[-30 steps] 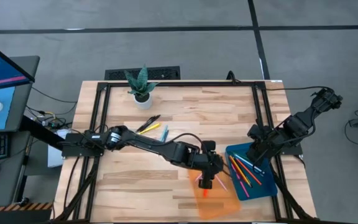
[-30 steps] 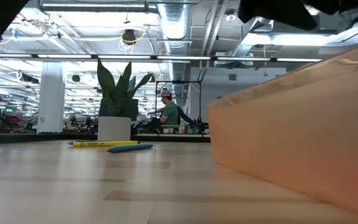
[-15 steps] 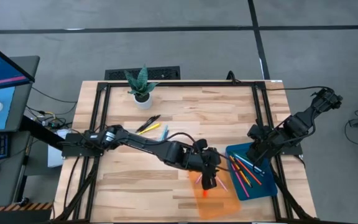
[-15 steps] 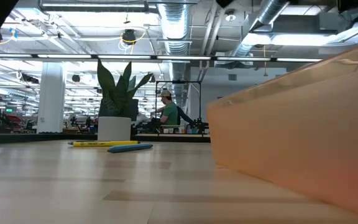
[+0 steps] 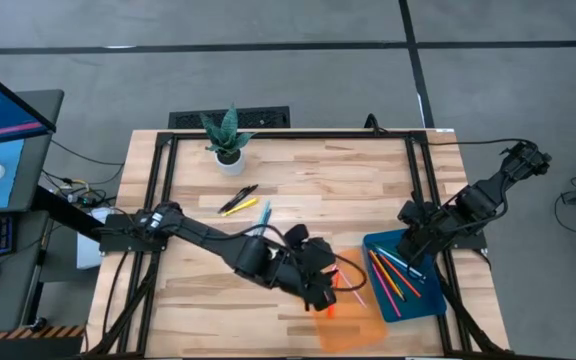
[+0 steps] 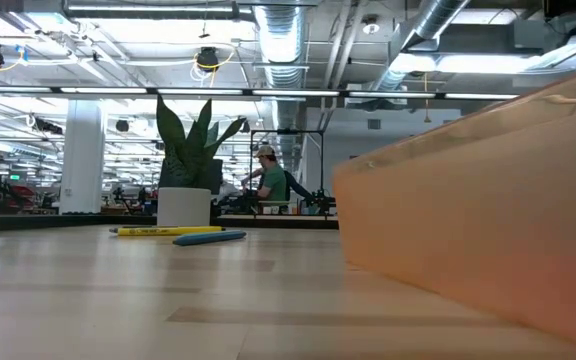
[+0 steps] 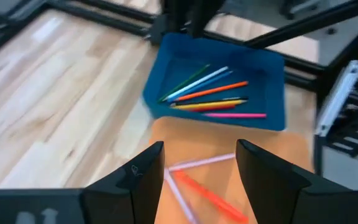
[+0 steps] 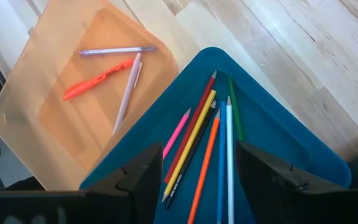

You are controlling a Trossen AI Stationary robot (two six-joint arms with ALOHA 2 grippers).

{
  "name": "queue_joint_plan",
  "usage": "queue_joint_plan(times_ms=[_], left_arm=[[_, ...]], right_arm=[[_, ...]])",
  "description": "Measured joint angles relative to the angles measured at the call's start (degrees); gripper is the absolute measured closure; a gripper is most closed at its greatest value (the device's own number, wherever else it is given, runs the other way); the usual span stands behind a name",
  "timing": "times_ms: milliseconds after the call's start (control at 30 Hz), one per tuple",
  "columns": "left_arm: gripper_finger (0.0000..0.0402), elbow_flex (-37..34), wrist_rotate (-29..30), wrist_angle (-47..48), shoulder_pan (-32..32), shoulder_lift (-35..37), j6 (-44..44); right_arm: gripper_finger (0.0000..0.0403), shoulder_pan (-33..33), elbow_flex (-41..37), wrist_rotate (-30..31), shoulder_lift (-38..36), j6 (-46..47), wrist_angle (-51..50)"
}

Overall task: Sort pens & pencils
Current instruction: Put the light blue pen into the orange bin

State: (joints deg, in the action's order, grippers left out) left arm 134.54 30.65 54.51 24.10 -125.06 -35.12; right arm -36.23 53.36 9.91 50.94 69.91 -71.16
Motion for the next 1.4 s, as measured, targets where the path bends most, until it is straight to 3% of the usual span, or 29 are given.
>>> queue_joint_plan(times_ms=[367, 567, 733, 867, 1067, 1200, 1400], left_arm=[[0.0211, 0.0, 6.2, 8.6, 3.5, 2.0, -14.2], [0.0211, 0.0, 9.0, 21.6, 3.8, 4.3, -23.2], [0.0211, -0.4, 8.2, 32.9, 2.2, 4.4, -32.8], [0.0211, -3.9, 6.5, 35.4, 0.3, 4.7, -37.9], [0.0211, -12.1, 2.8, 34.7, -2.4, 10.6, -37.6], [0.0211, -21.5, 3.0, 33.5, -5.0, 18.1, -37.9], [0.0211, -45.4, 1.3, 11.4, -10.3, 29.5, -37.2]], right_arm=[[0.0182, 0.0, 0.0, 0.0, 0.0, -1.0, 0.0], [0.0182, 0.0, 0.0, 0.2, 0.0, -1.4, 0.0], [0.0182, 0.0, 0.0, 0.5, 0.0, -1.4, 0.0], [0.0182, 0.0, 0.0, 0.5, 0.0, -1.4, 0.0], [0.0182, 0.0, 0.0, 0.5, 0.0, -1.4, 0.0], [0.0182, 0.0, 0.0, 0.5, 0.0, -1.4, 0.0], [0.0182, 0.0, 0.0, 0.7, 0.0, -1.4, 0.0]])
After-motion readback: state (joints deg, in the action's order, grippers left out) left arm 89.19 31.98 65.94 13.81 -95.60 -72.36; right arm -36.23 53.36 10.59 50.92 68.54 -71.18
